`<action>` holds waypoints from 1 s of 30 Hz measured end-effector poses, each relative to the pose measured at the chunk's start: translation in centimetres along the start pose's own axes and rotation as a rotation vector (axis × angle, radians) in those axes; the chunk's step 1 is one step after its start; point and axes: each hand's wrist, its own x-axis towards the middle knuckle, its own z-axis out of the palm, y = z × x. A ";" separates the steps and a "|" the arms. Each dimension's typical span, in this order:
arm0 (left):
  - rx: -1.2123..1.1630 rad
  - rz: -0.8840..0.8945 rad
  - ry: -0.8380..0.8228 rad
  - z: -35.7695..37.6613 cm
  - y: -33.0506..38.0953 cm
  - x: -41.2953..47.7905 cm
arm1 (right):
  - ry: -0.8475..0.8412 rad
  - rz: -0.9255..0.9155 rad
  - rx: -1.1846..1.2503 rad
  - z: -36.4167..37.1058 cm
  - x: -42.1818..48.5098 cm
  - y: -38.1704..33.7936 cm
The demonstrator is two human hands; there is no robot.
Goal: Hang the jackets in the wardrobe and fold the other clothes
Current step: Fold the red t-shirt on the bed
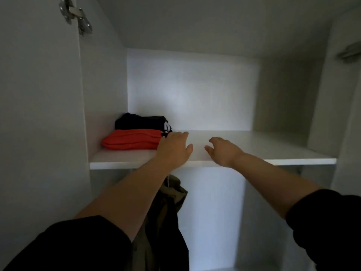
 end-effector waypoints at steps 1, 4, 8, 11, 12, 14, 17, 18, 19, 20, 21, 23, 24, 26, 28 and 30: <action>-0.025 0.045 -0.001 -0.1 2.4 -0.5 | 0.037 0.051 -0.019 -0.8 -2.3 1.8; -0.096 0.171 -0.015 -0.7 9.9 -2.6 | 0.137 0.167 -0.106 -3.2 -10.0 6.8; -0.175 0.377 0.026 -1.6 21.9 -7.2 | 0.242 0.347 -0.270 -7.2 -23.1 13.1; -0.296 0.502 0.057 -2.1 31.2 -12.5 | 0.302 0.491 -0.335 -9.9 -34.6 16.7; -0.324 0.552 0.045 -2.2 34.2 -14.6 | 0.299 0.547 -0.349 -10.5 -38.8 17.6; -0.359 0.671 0.008 -2.5 40.3 -19.2 | 0.256 0.669 -0.376 -11.9 -47.1 19.3; -0.403 0.867 -0.003 -3.7 49.2 -25.7 | 0.229 0.858 -0.428 -14.6 -58.6 21.2; -0.427 0.920 0.001 -4.4 52.0 -27.9 | 0.237 0.913 -0.446 -15.6 -62.1 21.6; -0.459 0.968 -0.002 -5.0 54.7 -30.2 | 0.246 0.964 -0.461 -16.5 -65.5 21.9; -0.487 1.014 -0.009 -5.7 57.2 -32.4 | 0.255 1.009 -0.472 -17.3 -68.6 22.2; -0.504 1.064 -0.016 -6.2 59.5 -34.6 | 0.259 1.049 -0.480 -18.0 -71.4 22.4; -0.509 1.169 -0.022 -7.1 63.8 -38.6 | 0.254 1.120 -0.499 -19.1 -76.7 23.1; -0.508 1.216 -0.023 -7.4 65.8 -40.3 | 0.252 1.154 -0.510 -19.4 -79.0 23.4; -0.515 1.287 -0.028 -8.0 69.6 -43.4 | 0.259 1.223 -0.527 -19.9 -83.4 24.4; -0.521 1.356 -0.037 -8.2 73.2 -45.9 | 0.280 1.298 -0.524 -20.1 -87.3 25.7; -0.520 1.437 -0.038 -7.9 77.1 -48.0 | 0.299 1.379 -0.505 -19.8 -91.0 27.3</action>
